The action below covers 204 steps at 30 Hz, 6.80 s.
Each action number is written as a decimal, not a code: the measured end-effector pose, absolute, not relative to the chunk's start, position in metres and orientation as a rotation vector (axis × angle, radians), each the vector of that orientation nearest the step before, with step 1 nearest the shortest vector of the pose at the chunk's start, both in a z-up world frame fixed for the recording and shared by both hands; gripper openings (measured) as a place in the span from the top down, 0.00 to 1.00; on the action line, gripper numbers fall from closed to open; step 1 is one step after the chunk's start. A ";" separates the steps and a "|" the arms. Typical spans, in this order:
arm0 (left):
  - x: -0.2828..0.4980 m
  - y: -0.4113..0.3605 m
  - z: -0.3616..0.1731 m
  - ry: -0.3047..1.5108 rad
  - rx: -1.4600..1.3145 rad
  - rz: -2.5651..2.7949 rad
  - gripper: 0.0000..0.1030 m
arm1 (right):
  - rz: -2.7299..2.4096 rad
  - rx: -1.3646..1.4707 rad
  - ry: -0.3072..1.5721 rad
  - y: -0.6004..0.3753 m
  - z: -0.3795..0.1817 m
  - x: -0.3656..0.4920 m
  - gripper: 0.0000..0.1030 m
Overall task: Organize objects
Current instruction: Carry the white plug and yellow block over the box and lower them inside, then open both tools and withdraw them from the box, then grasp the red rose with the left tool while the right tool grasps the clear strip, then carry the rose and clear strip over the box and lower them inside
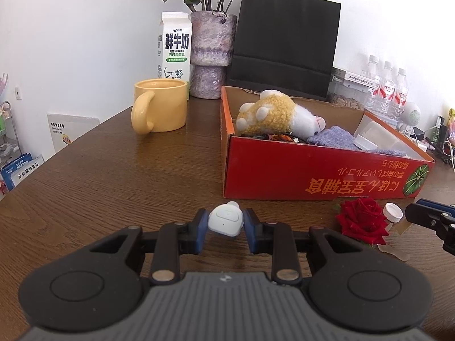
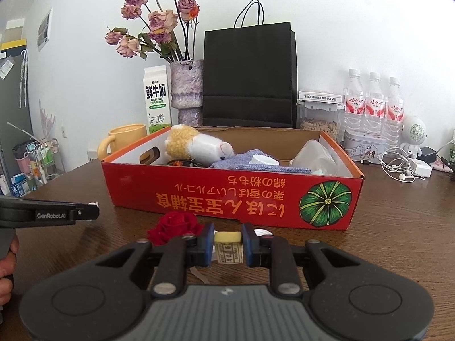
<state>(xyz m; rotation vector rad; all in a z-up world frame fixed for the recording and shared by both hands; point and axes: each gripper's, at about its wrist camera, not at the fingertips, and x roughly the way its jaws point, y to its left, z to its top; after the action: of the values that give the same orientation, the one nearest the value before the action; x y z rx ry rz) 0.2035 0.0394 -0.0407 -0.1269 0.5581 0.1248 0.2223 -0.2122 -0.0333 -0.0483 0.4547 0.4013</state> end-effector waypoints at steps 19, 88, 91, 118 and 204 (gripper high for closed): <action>0.207 0.010 0.016 0.351 -0.042 0.054 0.73 | 0.421 -0.040 0.322 -0.222 0.015 0.234 0.81; 0.216 0.006 -0.014 0.301 -0.046 0.156 0.00 | 0.291 -0.034 0.372 -0.234 -0.023 0.260 0.11; 0.205 0.010 -0.018 0.330 -0.065 0.148 0.00 | 0.297 -0.039 0.385 -0.233 -0.025 0.248 0.11; 0.170 0.017 -0.028 0.404 -0.085 0.103 0.00 | 0.387 -0.136 0.540 -0.207 -0.040 0.199 0.33; 0.190 -0.029 0.023 0.310 -0.049 -0.091 0.70 | 0.401 -0.052 0.293 -0.233 0.008 0.210 0.98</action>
<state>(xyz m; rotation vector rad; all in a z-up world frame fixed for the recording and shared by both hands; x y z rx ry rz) 0.1904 -0.0288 0.0231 -0.0488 0.3103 -0.0909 0.2100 -0.2327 0.0081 -0.0519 0.2932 0.4006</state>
